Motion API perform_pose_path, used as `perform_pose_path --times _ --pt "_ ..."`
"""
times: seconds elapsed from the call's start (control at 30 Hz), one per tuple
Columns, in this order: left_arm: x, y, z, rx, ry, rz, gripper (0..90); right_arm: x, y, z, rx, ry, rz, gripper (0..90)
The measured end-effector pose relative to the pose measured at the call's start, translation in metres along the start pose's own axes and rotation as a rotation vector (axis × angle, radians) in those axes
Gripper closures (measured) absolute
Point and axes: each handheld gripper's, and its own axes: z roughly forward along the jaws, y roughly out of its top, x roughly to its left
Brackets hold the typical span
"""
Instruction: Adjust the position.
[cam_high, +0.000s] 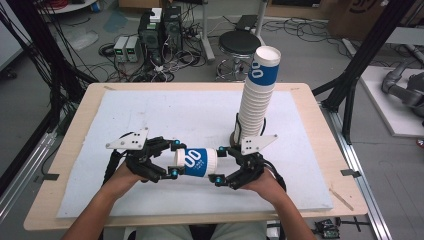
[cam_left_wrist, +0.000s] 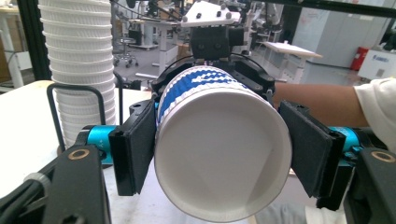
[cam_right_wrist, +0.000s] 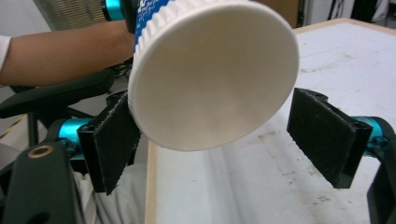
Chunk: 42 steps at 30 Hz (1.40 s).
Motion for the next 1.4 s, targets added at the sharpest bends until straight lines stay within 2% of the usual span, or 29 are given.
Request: perform_pose_path --times 0.17,0.27,0.5,0.63,0.8,0.87,0.93,0.97,1.17,1.4 --pt "-0.001 0.000 0.001 -0.011 -0.018 0.009 30.9 0.000 0.000 0.001 -0.002 0.003 0.005 13.2" --pt "-0.001 0.001 0.001 -0.021 -0.023 0.004 30.9 -0.001 -0.001 0.002 -0.012 0.024 0.001 13.2" --pt "-0.001 -0.001 0.006 -0.006 -0.042 0.004 30.9 0.001 -0.001 0.007 -0.001 0.039 -0.002 13.4" --pt "-0.001 -0.002 0.007 -0.001 -0.035 0.001 30.7 0.001 -0.001 0.007 -0.002 0.038 -0.028 18.6" --pt "-0.002 -0.004 0.009 0.037 -0.012 -0.010 30.2 0.001 0.000 0.003 -0.003 0.034 -0.026 22.8" --pt "-0.003 -0.004 0.010 0.056 -0.003 -0.025 27.6 0.001 0.001 0.002 0.014 0.031 -0.036 24.4" --pt "-0.003 -0.005 0.011 0.083 0.028 -0.045 19.0 0.002 0.001 0.002 0.025 0.032 -0.046 25.4" --pt "-0.004 -0.005 0.011 0.093 0.028 -0.052 16.4 0.003 0.002 0.001 0.038 0.033 -0.046 25.7" --pt "-0.007 0.003 0.003 0.141 0.062 -0.043 15.0 0.004 0.008 -0.002 0.083 0.016 -0.076 26.1" --pt "-0.010 0.016 -0.007 0.185 0.089 -0.018 15.0 0.005 0.023 -0.008 0.207 -0.038 -0.115 26.1"
